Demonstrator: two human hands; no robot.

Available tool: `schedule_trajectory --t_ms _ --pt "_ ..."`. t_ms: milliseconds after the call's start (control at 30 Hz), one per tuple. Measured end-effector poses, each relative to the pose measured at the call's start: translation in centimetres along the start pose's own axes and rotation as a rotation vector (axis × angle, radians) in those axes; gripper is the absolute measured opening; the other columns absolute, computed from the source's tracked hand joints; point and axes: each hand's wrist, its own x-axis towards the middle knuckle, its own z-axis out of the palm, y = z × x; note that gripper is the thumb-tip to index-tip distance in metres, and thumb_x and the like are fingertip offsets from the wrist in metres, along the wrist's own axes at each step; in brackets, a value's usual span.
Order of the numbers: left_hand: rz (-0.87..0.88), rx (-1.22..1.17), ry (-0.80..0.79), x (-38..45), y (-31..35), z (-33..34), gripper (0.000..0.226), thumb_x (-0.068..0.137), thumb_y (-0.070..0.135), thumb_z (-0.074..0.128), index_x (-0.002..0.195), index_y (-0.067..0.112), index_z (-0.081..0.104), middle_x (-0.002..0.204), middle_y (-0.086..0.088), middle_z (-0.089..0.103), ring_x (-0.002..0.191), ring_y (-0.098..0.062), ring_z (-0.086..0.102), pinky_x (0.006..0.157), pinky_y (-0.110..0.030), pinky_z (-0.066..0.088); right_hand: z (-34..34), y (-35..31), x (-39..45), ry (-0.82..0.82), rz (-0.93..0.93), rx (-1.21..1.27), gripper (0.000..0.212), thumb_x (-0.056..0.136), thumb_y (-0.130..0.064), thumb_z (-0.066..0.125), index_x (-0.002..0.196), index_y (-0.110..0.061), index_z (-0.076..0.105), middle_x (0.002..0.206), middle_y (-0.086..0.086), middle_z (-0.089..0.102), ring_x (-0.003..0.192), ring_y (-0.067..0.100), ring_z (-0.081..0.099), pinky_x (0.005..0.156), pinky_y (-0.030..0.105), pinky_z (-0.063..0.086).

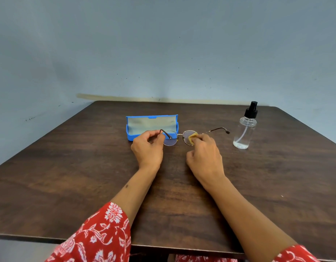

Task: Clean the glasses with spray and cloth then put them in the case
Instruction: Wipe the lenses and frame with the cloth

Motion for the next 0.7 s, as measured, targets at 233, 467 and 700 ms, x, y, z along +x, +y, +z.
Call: schedule_trajectory --t_ms 233,467,700 --pt "-0.017 0.003 0.006 -0.03 0.07 -0.02 0.015 0.079 0.005 0.070 0.093 0.005 0.073 0.074 0.005 0.066 0.076 -0.013 0.067 0.082 -0.039 0.057 0.13 -0.21 -0.08 -0.024 -0.047 -0.009 0.041 0.081 -0.004 0.048 0.121 -0.008 0.055 0.128 0.007 0.049 0.119 0.024 0.041 0.080 0.035 0.046" --pt "-0.005 0.002 0.005 -0.16 0.08 0.00 0.012 0.080 0.007 0.069 0.091 0.005 0.073 0.077 -0.002 0.069 0.075 -0.018 0.069 0.079 -0.037 0.058 -0.01 0.26 0.05 0.008 0.044 -0.015 0.036 0.080 -0.003 0.048 0.114 -0.006 0.058 0.122 0.009 0.050 0.113 0.027 0.043 0.079 0.035 0.045" --pt "-0.022 0.005 0.018 -0.05 0.16 -0.03 0.013 0.079 0.007 0.070 0.092 0.006 0.074 0.074 0.006 0.066 0.076 -0.015 0.068 0.081 -0.037 0.058 -0.05 0.25 0.13 0.026 0.027 0.032 0.033 0.080 -0.003 0.048 0.111 -0.005 0.061 0.120 0.010 0.053 0.112 0.027 0.045 0.080 0.037 0.047"
